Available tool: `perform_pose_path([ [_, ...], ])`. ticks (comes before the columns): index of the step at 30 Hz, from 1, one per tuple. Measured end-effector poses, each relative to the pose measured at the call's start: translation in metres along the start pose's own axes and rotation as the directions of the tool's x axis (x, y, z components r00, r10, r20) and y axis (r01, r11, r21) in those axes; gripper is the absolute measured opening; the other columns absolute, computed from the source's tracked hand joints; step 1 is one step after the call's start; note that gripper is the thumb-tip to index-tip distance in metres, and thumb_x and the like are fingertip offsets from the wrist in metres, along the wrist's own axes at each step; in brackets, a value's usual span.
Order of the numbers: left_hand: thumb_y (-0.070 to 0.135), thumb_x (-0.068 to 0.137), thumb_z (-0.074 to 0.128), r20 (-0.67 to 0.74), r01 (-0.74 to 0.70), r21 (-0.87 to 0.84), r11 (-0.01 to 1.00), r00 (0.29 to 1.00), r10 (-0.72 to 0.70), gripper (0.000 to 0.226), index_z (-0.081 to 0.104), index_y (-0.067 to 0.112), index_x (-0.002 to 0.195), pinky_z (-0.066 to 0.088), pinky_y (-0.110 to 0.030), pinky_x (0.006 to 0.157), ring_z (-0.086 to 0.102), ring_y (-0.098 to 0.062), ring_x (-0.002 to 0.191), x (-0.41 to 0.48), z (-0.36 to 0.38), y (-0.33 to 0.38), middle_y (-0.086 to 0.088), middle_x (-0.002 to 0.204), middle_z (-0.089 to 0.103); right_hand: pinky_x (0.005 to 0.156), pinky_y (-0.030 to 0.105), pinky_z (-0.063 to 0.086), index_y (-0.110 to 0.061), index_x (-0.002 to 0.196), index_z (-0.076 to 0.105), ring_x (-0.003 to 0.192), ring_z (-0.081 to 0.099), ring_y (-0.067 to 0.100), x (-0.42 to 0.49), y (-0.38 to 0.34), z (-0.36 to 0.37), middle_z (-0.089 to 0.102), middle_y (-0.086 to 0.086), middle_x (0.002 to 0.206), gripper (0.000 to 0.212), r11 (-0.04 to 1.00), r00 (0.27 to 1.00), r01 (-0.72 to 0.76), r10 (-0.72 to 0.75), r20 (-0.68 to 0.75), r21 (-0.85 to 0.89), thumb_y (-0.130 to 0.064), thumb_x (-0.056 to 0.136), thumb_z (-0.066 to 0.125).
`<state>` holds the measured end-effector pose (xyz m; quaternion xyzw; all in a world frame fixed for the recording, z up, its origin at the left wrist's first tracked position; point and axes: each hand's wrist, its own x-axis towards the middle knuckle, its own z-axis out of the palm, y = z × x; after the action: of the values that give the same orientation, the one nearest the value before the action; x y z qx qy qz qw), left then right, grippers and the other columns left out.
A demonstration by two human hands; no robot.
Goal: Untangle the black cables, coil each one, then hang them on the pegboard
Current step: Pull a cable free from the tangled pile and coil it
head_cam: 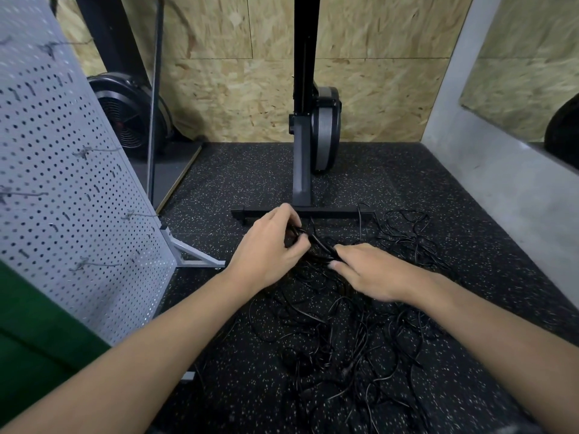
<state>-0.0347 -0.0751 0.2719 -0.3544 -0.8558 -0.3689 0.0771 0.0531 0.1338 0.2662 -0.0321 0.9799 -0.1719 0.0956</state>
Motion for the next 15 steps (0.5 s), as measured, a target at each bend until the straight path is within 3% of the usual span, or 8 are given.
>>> perform_pose_path([
  [3, 0.021, 0.093, 0.066, 0.116, -0.056, -0.015, 0.998, 0.992, 0.057, 0.02, 0.059, 0.023, 0.111, 0.048, -0.031, 0.095, 0.055, -0.007, 0.106, 0.002, -0.006, -0.013, 0.014, 0.109, 0.06, 0.084, 0.046, 0.056, -0.02, 0.108, 0.061, 0.085, 0.067, 0.02, -0.003, 0.006, -0.008, 0.069, -0.004, 0.099, 0.028, 0.994, 0.999, -0.038, 0.042, -0.034, 0.106, -0.039, 0.111, 0.04],
  [6, 0.006, 0.088, 0.062, 0.196, -0.074, 0.073, 0.995, 0.979, 0.058, 0.035, 0.063, 0.018, 0.121, 0.049, -0.036, 0.097, 0.056, -0.011, 0.112, 0.002, -0.004, -0.024, 0.01, 0.118, 0.058, 0.078, 0.046, 0.053, -0.027, 0.103, 0.063, 0.075, 0.064, 0.019, -0.005, 0.008, -0.014, 0.071, 0.001, 0.093, 0.025, 0.982, 0.997, -0.025, 0.038, -0.063, 0.188, -0.038, 0.111, 0.042],
  [10, -0.011, 0.085, 0.051, 0.162, -0.086, 0.176, 0.981, 0.985, 0.057, 0.054, 0.065, 0.017, 0.13, 0.048, -0.033, 0.1, 0.051, -0.013, 0.122, 0.004, -0.001, -0.032, 0.009, 0.133, 0.056, 0.068, 0.033, 0.045, -0.033, 0.094, 0.061, 0.069, 0.055, 0.011, -0.006, 0.007, -0.02, 0.064, -0.006, 0.082, 0.024, 0.974, 0.997, 0.012, 0.006, -0.082, 0.227, -0.036, 0.111, 0.044],
  [13, -0.015, 0.089, 0.046, 0.055, 0.0, 0.068, 0.998, 0.999, -0.003, 0.057, 0.075, 0.021, 0.123, 0.053, -0.024, 0.095, 0.063, -0.005, 0.108, 0.003, -0.006, -0.037, 0.009, 0.123, 0.068, 0.069, 0.029, 0.044, -0.031, 0.092, 0.062, 0.071, 0.056, 0.01, -0.008, 0.008, -0.024, 0.064, -0.009, 0.082, 0.024, 0.967, 0.997, 0.014, 0.004, -0.072, 0.255, -0.035, 0.11, 0.046],
  [15, -0.013, 0.095, 0.043, 0.028, 0.2, -0.121, 0.972, 0.98, -0.198, 0.054, 0.079, 0.022, 0.114, 0.063, -0.03, 0.079, 0.071, -0.005, 0.093, 0.003, -0.011, -0.041, 0.008, 0.104, 0.076, 0.078, 0.036, 0.049, -0.03, 0.094, 0.064, 0.082, 0.062, 0.018, -0.01, 0.01, -0.026, 0.07, -0.002, 0.093, 0.024, 0.957, 0.999, 0.012, 0.003, -0.054, 0.289, -0.036, 0.11, 0.047],
])
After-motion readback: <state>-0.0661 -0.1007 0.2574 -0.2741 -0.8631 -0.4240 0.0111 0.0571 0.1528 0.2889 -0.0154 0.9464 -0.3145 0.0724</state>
